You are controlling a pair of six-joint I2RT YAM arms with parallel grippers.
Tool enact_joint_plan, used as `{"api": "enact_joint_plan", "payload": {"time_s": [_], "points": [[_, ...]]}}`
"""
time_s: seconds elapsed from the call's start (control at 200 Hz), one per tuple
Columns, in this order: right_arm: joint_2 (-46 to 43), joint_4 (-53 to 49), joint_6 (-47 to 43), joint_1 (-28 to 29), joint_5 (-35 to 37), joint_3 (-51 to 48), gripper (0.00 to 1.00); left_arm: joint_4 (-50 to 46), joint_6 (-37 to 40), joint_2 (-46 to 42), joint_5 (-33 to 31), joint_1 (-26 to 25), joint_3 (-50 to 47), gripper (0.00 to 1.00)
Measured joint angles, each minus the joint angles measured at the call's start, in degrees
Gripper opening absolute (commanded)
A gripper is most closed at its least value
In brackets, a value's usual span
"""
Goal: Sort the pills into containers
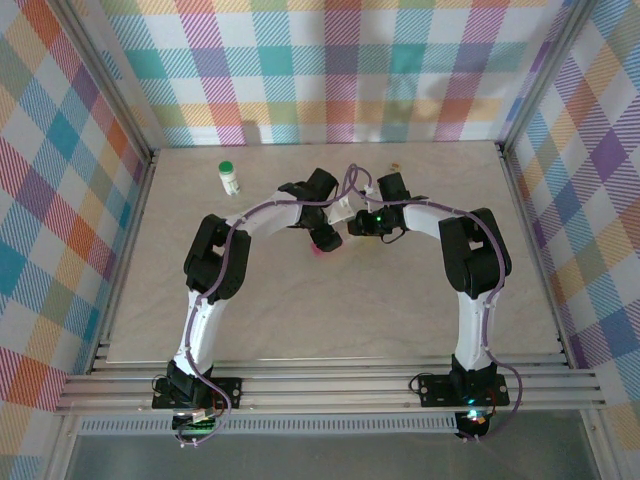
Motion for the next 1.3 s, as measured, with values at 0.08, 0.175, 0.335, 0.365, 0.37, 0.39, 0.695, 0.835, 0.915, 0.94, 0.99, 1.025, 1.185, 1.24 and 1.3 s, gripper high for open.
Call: {"api": "enact_joint_plan", "payload": {"time_s": [0.08,0.175,0.335,0.365,0.37,0.39,0.695,0.835,0.915,0.94,0.99,1.025,1.185,1.24,1.3], "points": [[0.0,0.0,0.0,0.0,0.0,0.0,0.38,0.7,0.0,-0.3,0.4,0.0,-0.8,0.77],[0.0,0.0,0.0,0.0,0.0,0.0,0.38,2.7,0.0,-1.5,0.6,0.0,-2.9,0.77],[0.0,0.0,0.0,0.0,0.0,0.0,0.38,4.1,0.0,-2.2,1.4,0.0,-4.5,0.76],[0.0,0.0,0.0,0.0,0.0,0.0,0.38,4.4,0.0,-2.3,1.5,0.0,-4.7,0.76],[0.0,0.0,0.0,0.0,0.0,0.0,0.38,4.5,0.0,-2.3,1.5,0.0,-4.8,0.76],[0.0,0.0,0.0,0.0,0.0,0.0,0.38,4.6,0.0,-2.5,1.5,0.0,-4.9,0.76],[0.0,0.0,0.0,0.0,-0.1,0.0,0.38,6.2,0.0,-3.0,1.1,0.0,-9.1,0.78],[0.0,0.0,0.0,0.0,-0.2,0.0,0.38,6.4,0.0,-3.0,-0.4,0.0,-9.3,0.76],[0.0,0.0,0.0,0.0,-0.2,0.0,0.38,6.6,0.0,-3.0,-1.2,0.0,-9.3,0.74],[0.0,0.0,0.0,0.0,-0.2,0.0,0.38,6.7,0.0,-3.0,-1.3,0.0,-9.3,0.73],[0.0,0.0,0.0,0.0,-0.2,0.0,0.38,6.7,-0.1,-3.0,-1.6,0.0,-9.2,0.7],[0.0,0.0,0.0,0.0,-0.2,0.0,0.38,6.6,-0.2,-3.0,-1.6,0.0,-9.2,0.69],[0.0,0.0,0.0,0.0,-0.2,0.0,0.38,4.7,-0.7,-3.0,-1.8,-0.2,-7.3,0.68],[0.0,0.0,0.0,0.0,-0.2,0.0,0.38,4.0,-0.7,-3.0,-1.9,-0.2,-6.1,0.68],[0.0,0.1,0.0,0.0,-0.2,0.0,0.38,3.3,-0.8,-3.0,-2.0,-0.4,-5.0,0.68]]}}
